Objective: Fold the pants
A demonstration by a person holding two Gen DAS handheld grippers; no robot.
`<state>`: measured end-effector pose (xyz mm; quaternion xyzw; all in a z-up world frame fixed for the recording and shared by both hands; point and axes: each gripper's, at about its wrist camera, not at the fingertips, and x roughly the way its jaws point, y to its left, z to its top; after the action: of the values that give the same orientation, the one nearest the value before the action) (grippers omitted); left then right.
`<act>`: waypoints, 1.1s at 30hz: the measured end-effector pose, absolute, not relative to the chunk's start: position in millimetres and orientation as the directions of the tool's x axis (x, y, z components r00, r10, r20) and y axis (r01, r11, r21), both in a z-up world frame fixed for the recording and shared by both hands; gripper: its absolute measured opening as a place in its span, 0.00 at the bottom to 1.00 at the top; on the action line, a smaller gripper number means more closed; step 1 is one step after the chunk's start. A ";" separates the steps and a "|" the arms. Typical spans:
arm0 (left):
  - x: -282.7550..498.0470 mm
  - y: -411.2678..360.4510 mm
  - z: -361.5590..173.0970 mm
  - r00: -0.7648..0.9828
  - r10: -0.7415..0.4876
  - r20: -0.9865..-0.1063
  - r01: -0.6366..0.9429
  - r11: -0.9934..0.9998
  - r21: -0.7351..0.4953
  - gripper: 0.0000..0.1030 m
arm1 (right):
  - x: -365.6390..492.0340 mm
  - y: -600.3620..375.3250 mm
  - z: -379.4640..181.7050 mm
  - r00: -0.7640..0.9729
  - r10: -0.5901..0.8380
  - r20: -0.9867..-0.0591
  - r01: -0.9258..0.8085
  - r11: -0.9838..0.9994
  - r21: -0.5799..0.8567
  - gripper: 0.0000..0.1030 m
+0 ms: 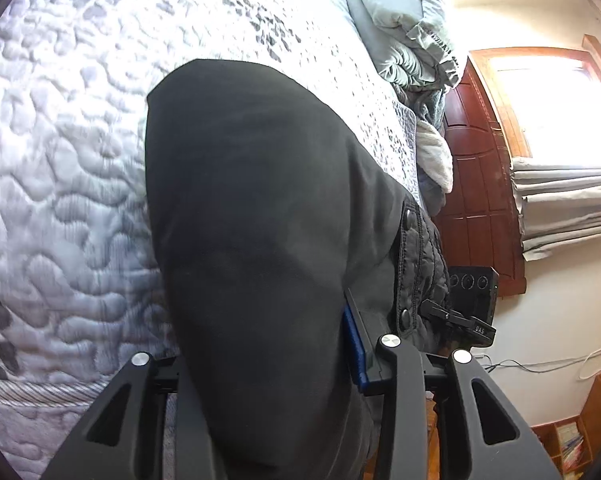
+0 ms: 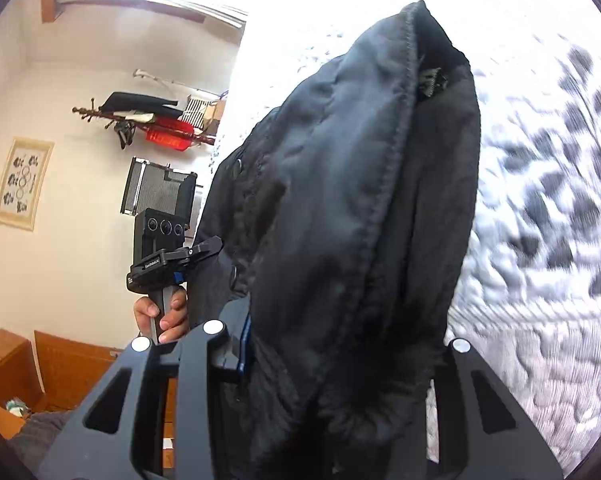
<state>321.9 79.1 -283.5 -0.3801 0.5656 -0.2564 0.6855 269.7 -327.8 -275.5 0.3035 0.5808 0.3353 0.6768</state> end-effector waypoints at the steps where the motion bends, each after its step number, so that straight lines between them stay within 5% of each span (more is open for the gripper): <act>1: 328.0 85.4 -277.7 0.239 -0.778 -0.581 -0.072 0.583 -0.809 0.37 | 279.3 -322.7 -270.0 0.100 0.806 -0.584 -0.116 0.592 0.797 0.35; 12: 435.8 169.1 -255.3 0.304 -0.748 -0.590 -0.078 0.598 -0.798 0.37 | 418.8 -237.8 -246.0 0.083 0.808 -0.583 -0.193 0.587 0.786 0.35; 25: 501.8 235.7 -345.2 0.264 -0.749 -0.608 -0.207 0.572 -0.794 0.37 | 503.6 -173.4 -317.9 -0.002 0.778 -0.628 -0.135 0.622 0.771 0.35; 33: 491.7 236.3 -363.8 0.311 -0.766 -0.563 -0.210 0.522 -0.827 0.43 | 495.4 -186.9 -354.5 -0.009 0.782 -0.623 -0.073 0.621 0.780 0.52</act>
<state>491.7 236.3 -363.8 -0.4437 0.5501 -0.2053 0.6771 495.4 -186.9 -354.5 0.2821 0.6281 0.3315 0.6450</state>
